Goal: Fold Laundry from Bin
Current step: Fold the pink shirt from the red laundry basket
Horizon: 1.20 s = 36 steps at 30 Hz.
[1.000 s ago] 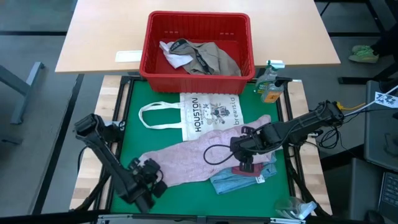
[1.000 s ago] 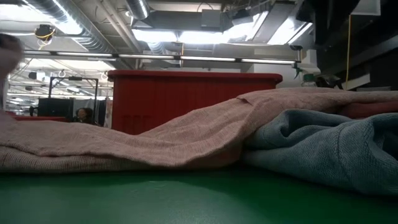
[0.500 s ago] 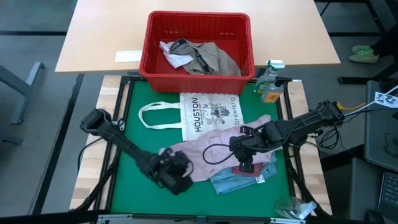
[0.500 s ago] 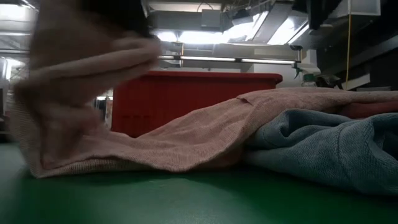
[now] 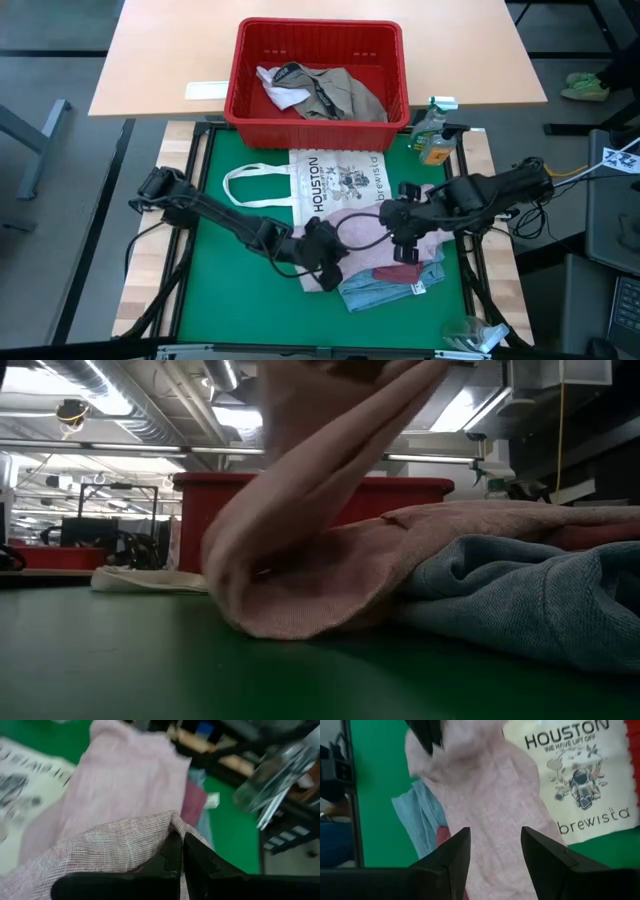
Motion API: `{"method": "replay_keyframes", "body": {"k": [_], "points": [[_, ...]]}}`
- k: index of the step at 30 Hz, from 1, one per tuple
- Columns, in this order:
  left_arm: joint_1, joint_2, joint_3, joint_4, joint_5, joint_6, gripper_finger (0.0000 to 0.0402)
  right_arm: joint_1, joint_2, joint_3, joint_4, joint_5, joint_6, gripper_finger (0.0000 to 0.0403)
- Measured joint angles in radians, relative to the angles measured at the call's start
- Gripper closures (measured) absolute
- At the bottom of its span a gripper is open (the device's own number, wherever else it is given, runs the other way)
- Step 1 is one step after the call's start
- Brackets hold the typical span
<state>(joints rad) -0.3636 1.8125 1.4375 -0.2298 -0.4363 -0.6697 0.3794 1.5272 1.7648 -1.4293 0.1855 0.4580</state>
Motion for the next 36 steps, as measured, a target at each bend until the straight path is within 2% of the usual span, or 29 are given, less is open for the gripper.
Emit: {"method": "replay_keyframes", "body": {"k": [8,15,23,27,36], "points": [[0.031,0.069,0.002,0.175,0.068,0.083,0.0401,0.0,0.001,0.037,0.012,0.006,0.0,0.0228],[0.063,0.157,0.001,0.25,0.072,0.104,0.0391,0.0,0.001,0.037,0.013,0.006,0.0,0.0228],[0.108,0.199,0.001,0.338,0.065,0.113,0.0373,0.0,0.001,0.037,0.019,0.006,0.0,0.0228],[0.11,0.199,0.001,0.386,0.062,0.211,0.0352,0.0,0.001,0.037,0.019,0.005,0.0,0.0228],[0.108,0.198,0.0,0.519,0.061,0.404,0.0278,0.001,0.001,0.037,0.023,0.005,0.0,0.0228]]}}
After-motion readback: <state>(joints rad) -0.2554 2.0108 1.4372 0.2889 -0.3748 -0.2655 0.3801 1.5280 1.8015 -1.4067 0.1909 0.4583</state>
